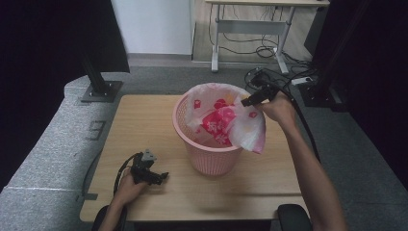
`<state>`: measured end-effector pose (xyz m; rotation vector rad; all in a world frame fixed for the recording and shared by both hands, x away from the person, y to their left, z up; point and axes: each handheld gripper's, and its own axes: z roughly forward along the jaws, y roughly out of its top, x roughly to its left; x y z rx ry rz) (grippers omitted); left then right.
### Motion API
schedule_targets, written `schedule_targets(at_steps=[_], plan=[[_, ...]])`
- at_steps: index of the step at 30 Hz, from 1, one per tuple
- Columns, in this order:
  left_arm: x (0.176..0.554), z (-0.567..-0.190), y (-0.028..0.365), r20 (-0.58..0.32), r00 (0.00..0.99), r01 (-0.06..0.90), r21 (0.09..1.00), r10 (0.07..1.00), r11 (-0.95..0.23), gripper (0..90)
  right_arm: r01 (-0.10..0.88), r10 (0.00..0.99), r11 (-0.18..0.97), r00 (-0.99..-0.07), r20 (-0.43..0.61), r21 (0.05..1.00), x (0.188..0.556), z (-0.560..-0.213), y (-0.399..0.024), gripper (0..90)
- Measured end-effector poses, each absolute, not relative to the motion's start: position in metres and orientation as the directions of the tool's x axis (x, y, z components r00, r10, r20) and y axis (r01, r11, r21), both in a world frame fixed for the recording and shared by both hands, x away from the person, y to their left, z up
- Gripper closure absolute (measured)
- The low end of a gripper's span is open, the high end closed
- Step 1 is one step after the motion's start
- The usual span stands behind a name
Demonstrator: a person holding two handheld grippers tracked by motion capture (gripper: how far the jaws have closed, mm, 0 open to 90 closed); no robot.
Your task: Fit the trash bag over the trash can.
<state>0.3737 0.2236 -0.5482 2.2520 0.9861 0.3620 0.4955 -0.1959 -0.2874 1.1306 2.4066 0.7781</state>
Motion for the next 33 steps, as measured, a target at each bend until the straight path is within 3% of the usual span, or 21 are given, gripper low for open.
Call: schedule_targets(at_steps=[2, 8, 10, 11, 12, 13, 19, 24, 25, 30, 33], plan=[[0.374, -0.548, 0.224, -0.005, 0.68, 0.555, 0.657, 0.733, -0.51, 0.0, 0.543, 0.772, 0.539, -0.625, -0.119, 0.644, 0.503, -0.281, -0.19, 26.8], [0.374, -0.548, 0.224, -0.005, 0.68, 0.555, 0.657, 0.733, -0.51, 0.0, 0.493, 0.702, 0.599, -0.702, -0.118, 0.631, 0.54, -0.286, -0.149, 28.2], [0.374, -0.548, 0.224, -0.005, 0.68, 0.555, 0.657, 0.733, -0.51, 0.0, 0.482, 0.682, 0.624, -0.72, -0.127, 0.616, 0.55, -0.293, -0.135, 31.5], [0.374, -0.548, 0.224, -0.005, 0.68, 0.554, 0.657, 0.733, -0.51, 0.0, 0.484, 0.675, 0.634, -0.727, -0.126, 0.604, 0.554, -0.296, -0.13, 37.4], [0.373, -0.548, 0.224, -0.005, 0.681, 0.554, 0.657, 0.733, -0.511, 0.0, 0.494, 0.667, 0.639, -0.737, -0.107, 0.589, 0.558, -0.3, -0.126, 48.8], [0.373, -0.548, 0.224, -0.006, 0.68, 0.554, 0.658, 0.733, -0.51, 0.0, 0.501, 0.669, 0.642, -0.736, -0.103, 0.58, 0.56, -0.302, -0.124, 52.8], [0.373, -0.548, 0.224, -0.005, 0.681, 0.554, 0.658, 0.732, -0.51, 0.0, 0.613, 0.757, 0.556, -0.652, -0.038, 0.562, 0.553, -0.304, -0.137, 61.3], [0.373, -0.548, 0.224, -0.005, 0.68, 0.554, 0.658, 0.733, -0.51, 0.0, 0.652, 0.787, 0.525, -0.617, -0.02, 0.547, 0.521, -0.302, -0.161, 69.4], [0.373, -0.548, 0.224, -0.005, 0.68, 0.555, 0.657, 0.733, -0.51, 0.0, 0.652, 0.787, 0.534, -0.616, -0.035, 0.539, 0.515, -0.301, -0.165, 68.4], [0.374, -0.548, 0.223, -0.005, 0.68, 0.555, 0.657, 0.733, -0.51, 0.0, 0.597, 0.77, 0.542, -0.635, -0.065, 0.591, 0.503, -0.286, -0.174, 37.6], [0.374, -0.548, 0.223, -0.005, 0.681, 0.554, 0.657, 0.732, -0.511, 0.0, 0.551, 0.741, 0.561, -0.668, -0.076, 0.618, 0.516, -0.281, -0.163, 28.8]])
